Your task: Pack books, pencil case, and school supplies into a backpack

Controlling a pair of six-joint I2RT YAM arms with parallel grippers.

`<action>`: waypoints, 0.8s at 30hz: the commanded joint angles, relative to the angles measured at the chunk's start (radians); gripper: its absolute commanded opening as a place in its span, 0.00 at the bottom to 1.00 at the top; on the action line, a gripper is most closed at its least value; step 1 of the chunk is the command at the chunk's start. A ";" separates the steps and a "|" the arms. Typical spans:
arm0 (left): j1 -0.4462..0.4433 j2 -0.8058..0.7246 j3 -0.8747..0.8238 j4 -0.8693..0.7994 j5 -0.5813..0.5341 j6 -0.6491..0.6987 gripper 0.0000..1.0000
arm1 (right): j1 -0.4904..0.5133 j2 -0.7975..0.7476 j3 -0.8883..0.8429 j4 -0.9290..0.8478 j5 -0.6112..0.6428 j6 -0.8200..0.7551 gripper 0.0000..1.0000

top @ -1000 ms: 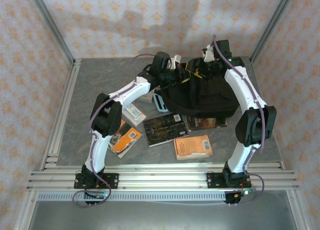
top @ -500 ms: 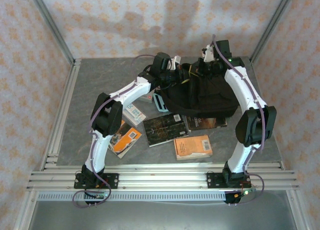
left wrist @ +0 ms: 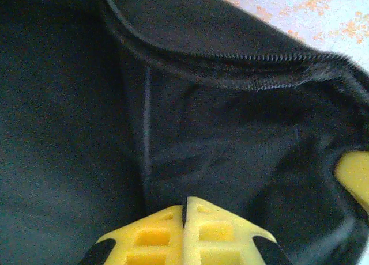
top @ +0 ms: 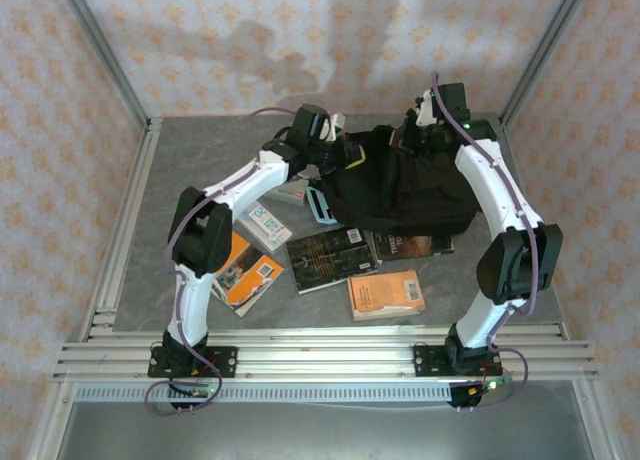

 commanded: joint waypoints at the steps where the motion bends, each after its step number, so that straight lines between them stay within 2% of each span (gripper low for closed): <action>1: 0.009 -0.134 0.000 -0.150 -0.079 0.100 0.04 | -0.008 -0.068 0.025 -0.056 0.229 -0.025 0.00; 8: 0.023 -0.315 -0.065 -0.340 -0.238 0.146 0.36 | -0.004 -0.136 0.012 -0.087 0.496 -0.037 0.00; 14: 0.034 -0.424 -0.145 -0.497 -0.447 0.194 0.56 | 0.012 -0.172 0.034 -0.108 0.744 -0.099 0.00; 18: 0.056 -0.412 -0.170 -0.566 -0.537 0.205 0.59 | 0.012 -0.174 0.058 -0.104 0.760 -0.107 0.00; 24: 0.079 -0.291 -0.174 -0.590 -0.517 0.260 0.59 | 0.012 -0.171 0.041 -0.074 0.660 -0.079 0.00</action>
